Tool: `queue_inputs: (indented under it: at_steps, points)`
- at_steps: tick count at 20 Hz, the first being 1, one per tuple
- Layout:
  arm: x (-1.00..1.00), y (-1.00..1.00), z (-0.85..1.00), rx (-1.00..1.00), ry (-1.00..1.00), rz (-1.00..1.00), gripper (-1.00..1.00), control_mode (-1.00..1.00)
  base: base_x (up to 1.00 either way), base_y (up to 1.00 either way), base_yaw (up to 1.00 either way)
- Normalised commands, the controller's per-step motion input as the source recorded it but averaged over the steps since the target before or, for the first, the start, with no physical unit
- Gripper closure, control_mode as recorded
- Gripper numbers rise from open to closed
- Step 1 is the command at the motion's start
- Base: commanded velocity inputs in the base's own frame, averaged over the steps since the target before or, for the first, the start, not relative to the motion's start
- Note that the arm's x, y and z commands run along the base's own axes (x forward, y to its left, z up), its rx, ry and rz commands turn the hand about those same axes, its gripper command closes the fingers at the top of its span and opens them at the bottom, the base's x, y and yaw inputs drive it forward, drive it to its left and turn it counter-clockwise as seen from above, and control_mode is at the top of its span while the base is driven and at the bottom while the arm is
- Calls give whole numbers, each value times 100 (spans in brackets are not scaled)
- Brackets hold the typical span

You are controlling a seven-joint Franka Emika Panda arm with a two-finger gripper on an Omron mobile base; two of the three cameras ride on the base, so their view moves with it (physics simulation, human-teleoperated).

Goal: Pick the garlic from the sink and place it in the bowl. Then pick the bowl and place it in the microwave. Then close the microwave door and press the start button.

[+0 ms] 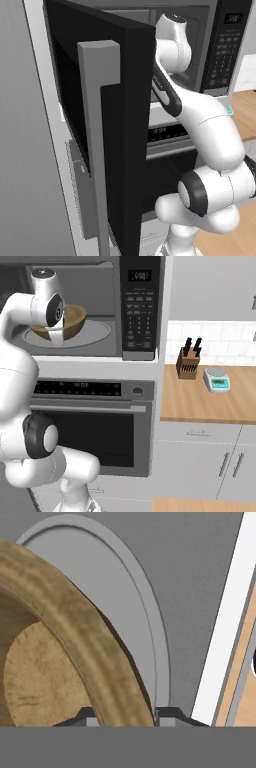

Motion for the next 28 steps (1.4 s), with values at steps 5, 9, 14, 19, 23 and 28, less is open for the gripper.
queue_inputs:
  at_steps: [5, 9, 14, 19, 23, 28]
  points:
    - [1, 1, -20, 0, 0, 0, -100, -100, 0, 0, 0]
    - [-15, 0, -8, 0, -6, 0, -100, -100, 0, 0, 0]
    - [-64, 0, 2, 0, -26, 0, -100, -100, 0, 0, 0]
    - [-88, -8, -2, 0, -14, 0, -100, -100, 0, 0, 0]
    - [-17, -39, -23, -6, 0, 7, -100, -100, 0, 0, 0]
    - [-43, -63, 0, -10, -4, 1, -100, -100, 0, 0, 0]
